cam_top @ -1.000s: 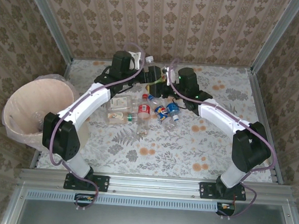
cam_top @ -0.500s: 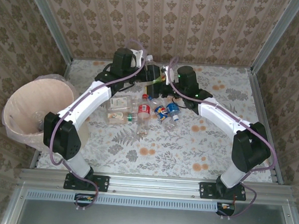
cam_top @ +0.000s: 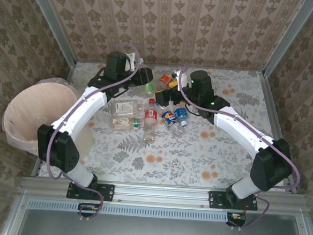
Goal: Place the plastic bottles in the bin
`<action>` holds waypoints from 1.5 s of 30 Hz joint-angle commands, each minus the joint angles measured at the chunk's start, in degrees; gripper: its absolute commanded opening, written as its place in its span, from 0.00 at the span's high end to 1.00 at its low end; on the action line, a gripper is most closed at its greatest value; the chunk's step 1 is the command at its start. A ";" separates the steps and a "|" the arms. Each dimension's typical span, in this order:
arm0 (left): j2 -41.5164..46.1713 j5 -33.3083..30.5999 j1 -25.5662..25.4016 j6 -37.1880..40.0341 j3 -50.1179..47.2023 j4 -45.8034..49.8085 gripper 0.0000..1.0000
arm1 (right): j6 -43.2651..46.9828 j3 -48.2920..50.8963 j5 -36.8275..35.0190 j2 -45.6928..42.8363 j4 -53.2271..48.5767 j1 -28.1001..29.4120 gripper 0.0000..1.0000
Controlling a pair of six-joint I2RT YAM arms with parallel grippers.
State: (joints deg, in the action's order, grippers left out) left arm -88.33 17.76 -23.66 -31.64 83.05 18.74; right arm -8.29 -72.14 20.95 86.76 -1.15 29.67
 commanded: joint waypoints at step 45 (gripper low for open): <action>33.86 -16.75 48.95 9.60 -0.21 36.83 0.51 | 8.99 8.70 -28.77 -6.12 1.33 0.15 0.00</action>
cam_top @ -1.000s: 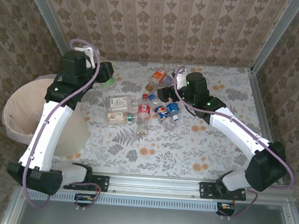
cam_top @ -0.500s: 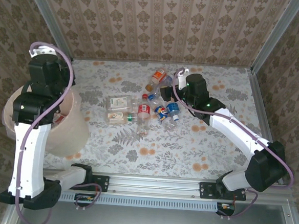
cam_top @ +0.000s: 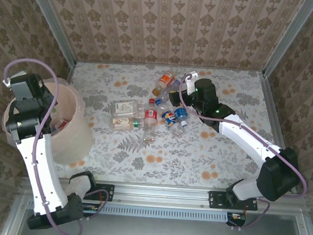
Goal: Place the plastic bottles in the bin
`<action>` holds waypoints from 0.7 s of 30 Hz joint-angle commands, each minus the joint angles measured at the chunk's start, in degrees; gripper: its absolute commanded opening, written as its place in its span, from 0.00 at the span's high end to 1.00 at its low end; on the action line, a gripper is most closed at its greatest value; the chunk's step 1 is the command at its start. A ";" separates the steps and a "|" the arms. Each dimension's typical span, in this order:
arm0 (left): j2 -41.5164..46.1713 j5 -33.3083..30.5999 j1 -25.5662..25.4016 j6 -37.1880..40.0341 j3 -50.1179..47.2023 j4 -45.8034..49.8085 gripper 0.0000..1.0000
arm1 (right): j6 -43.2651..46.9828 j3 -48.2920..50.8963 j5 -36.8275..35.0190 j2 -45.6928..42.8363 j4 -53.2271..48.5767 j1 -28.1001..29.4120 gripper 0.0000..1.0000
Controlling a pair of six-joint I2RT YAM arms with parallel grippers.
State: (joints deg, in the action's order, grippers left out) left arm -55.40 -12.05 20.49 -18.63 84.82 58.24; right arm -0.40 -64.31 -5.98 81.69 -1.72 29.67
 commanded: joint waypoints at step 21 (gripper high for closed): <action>-3.59 17.25 16.25 -16.86 -10.63 -18.07 0.00 | 1.91 3.32 -3.77 -3.44 1.20 0.13 0.00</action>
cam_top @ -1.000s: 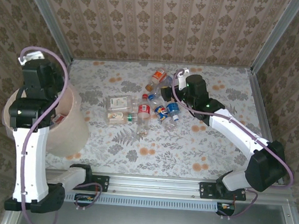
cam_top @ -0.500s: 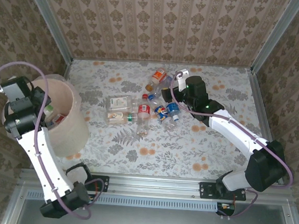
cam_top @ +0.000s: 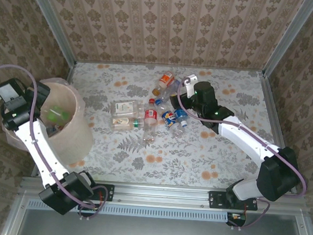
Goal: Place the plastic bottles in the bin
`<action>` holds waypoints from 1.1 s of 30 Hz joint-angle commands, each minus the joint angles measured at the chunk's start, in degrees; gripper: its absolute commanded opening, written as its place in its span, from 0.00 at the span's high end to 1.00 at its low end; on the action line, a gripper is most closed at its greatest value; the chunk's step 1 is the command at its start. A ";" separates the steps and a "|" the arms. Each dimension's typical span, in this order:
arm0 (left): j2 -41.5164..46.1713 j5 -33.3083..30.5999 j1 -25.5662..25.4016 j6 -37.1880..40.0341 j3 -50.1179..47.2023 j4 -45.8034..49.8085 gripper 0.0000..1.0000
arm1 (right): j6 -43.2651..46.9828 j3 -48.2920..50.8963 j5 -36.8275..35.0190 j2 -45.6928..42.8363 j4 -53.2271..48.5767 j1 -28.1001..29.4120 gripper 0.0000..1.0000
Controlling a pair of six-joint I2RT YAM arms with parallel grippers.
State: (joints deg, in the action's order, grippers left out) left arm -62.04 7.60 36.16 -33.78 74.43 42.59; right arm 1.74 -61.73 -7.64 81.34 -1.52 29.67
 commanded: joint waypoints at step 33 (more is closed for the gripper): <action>-3.70 -29.56 -57.56 3.78 7.33 0.03 0.00 | -20.26 7.09 -1.95 -4.43 0.38 -4.91 0.00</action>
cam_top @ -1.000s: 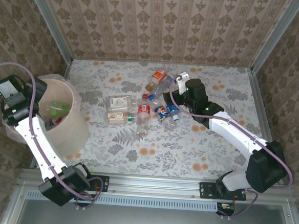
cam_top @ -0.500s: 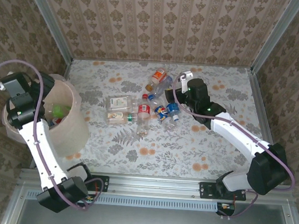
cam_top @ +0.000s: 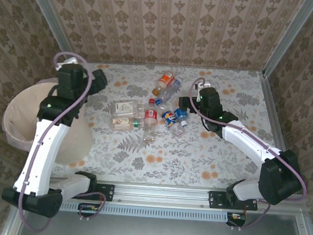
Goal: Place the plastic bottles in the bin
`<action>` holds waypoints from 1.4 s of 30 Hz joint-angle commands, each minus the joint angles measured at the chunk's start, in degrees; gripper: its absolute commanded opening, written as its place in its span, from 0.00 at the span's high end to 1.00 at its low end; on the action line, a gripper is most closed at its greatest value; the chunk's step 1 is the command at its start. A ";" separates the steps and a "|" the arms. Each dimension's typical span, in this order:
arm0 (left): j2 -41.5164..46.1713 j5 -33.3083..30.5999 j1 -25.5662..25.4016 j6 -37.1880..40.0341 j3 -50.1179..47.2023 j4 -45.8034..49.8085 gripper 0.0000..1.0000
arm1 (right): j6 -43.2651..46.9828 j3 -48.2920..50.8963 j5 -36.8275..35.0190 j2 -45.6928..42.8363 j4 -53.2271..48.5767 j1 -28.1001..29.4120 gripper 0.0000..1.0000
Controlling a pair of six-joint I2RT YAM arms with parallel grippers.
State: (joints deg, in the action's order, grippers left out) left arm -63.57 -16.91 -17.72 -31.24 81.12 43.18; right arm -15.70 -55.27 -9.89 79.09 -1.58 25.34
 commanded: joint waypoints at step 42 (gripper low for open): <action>-28.88 25.08 -1.71 19.25 -18.73 -9.07 0.00 | -4.30 3.62 1.52 -3.48 2.55 -2.47 0.00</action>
State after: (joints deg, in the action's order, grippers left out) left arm -91.48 3.99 -19.51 -14.26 63.24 37.47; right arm -18.72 -52.29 -9.37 77.19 0.05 23.38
